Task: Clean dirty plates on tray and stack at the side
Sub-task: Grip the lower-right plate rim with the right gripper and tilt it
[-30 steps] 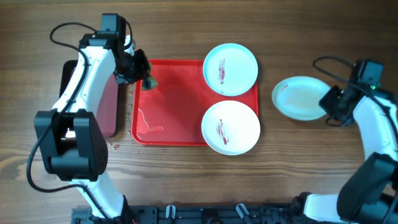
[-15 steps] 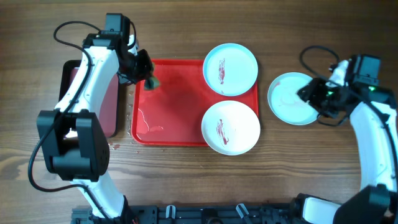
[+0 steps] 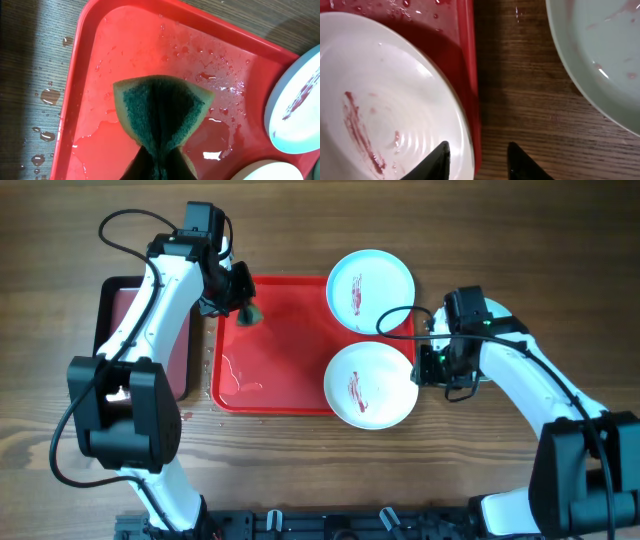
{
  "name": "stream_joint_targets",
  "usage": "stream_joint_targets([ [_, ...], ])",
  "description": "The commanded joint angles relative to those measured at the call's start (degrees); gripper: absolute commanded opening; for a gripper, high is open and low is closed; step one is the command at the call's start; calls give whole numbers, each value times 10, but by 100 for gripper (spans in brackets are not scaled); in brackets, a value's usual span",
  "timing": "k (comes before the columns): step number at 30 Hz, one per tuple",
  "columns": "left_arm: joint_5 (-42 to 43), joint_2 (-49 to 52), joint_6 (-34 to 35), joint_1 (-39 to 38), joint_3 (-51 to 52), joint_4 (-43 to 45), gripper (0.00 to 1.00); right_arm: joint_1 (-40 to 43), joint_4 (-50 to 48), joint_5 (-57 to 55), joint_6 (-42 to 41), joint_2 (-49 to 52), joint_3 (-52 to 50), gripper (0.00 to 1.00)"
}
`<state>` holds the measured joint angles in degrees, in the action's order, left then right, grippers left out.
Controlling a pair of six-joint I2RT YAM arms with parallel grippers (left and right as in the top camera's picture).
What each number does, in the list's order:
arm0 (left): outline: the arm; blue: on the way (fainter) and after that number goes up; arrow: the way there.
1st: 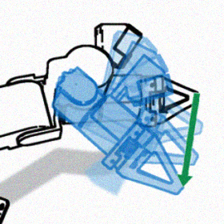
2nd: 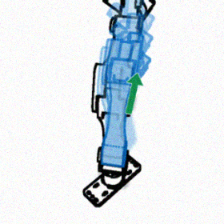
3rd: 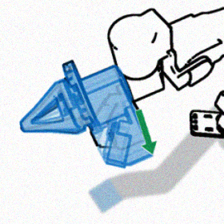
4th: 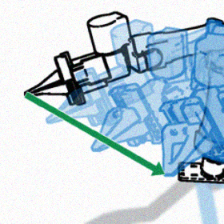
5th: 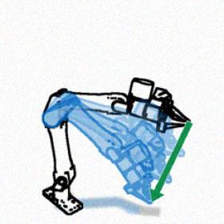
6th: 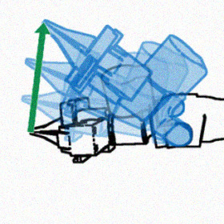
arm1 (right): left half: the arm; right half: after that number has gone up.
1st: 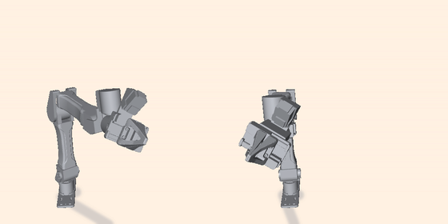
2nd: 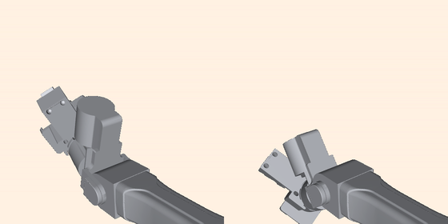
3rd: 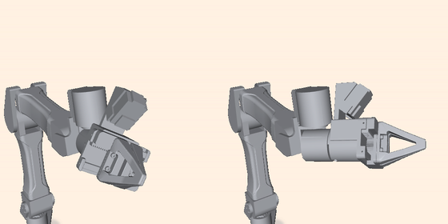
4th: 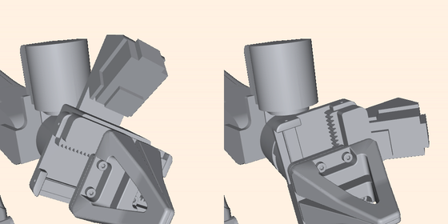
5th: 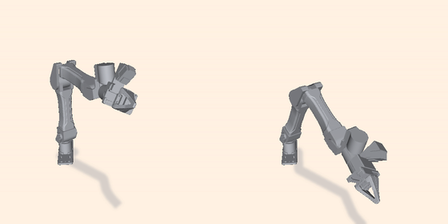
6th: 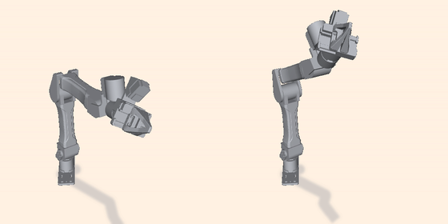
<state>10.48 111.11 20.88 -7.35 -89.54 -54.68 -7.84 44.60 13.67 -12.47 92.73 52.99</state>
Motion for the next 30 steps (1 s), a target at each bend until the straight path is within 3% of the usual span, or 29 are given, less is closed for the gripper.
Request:
stream_joint_targets([
  [1,-5,5,5,0,-4,2,4,-2,-18,6,20,10,-18,35],
  [4,-5,5,5,0,-4,2,4,-2,-22,12,20,9,-23,23],
  [5,-5,5,5,0,-4,2,4,-2,-22,12,20,9,-23,15],
  [8,-6,5,5,0,-4,2,4,-2,-19,14,20,9,-23,5],
  [12,-5,5,5,0,-4,2,4,-8,-19,34,1,9,-23,4],
  [18,-5,5,5,0,-4,-1,4,-109,-38,40,-96,-8,1,4],
  [30,-5,5,6,0,-4,-1,4,-301,-240,-148,-406,39,21,4],
])
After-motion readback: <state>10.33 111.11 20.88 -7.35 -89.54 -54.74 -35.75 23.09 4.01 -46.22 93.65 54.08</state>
